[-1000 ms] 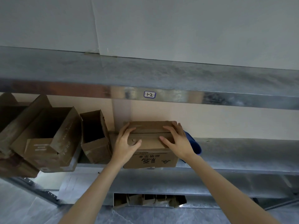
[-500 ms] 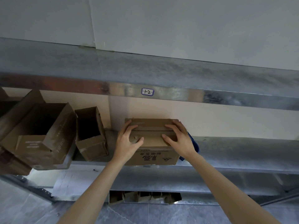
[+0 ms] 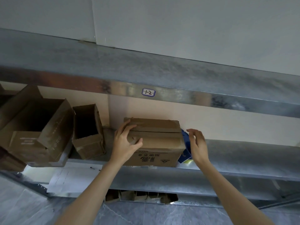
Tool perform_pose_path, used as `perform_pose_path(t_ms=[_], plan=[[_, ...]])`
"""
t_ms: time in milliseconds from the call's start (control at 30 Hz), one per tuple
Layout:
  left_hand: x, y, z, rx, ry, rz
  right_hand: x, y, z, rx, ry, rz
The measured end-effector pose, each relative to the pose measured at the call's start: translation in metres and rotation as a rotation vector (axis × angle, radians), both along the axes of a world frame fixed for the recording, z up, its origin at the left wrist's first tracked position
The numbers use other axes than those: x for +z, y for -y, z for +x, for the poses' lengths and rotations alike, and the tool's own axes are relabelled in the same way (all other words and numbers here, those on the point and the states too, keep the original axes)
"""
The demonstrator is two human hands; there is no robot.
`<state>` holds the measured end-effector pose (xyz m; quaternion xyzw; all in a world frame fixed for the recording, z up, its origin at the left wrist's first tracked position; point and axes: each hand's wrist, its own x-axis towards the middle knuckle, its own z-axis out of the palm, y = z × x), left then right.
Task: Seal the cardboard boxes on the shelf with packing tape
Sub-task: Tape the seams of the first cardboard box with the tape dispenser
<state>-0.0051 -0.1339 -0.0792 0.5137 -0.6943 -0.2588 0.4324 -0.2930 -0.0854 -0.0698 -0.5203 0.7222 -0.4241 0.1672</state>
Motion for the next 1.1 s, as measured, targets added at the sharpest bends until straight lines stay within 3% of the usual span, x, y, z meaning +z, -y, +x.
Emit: perform_pose_path(t_ms=[200, 333, 500, 667, 1100], plan=[[0.001, -0.001, -0.001, 0.005, -0.004, 0.007, -0.034, -0.004, -0.023, 0.025, -0.136, 0.335], [0.000, 0.000, -0.001, -0.001, -0.006, 0.018, -0.037, 0.000, -0.017, 0.150, -0.217, 0.441], [0.000, 0.000, 0.000, 0.001, 0.000, 0.010, -0.044, 0.009, -0.014, 0.146, -0.244, 0.589], [-0.001, 0.001, 0.000, 0.003, 0.013, 0.007, -0.048, 0.016, -0.015, 0.174, -0.315, 0.629], [-0.001, 0.001, 0.000, 0.001, 0.004, 0.012, -0.047, 0.028, -0.036, 0.267, -0.258, 0.715]])
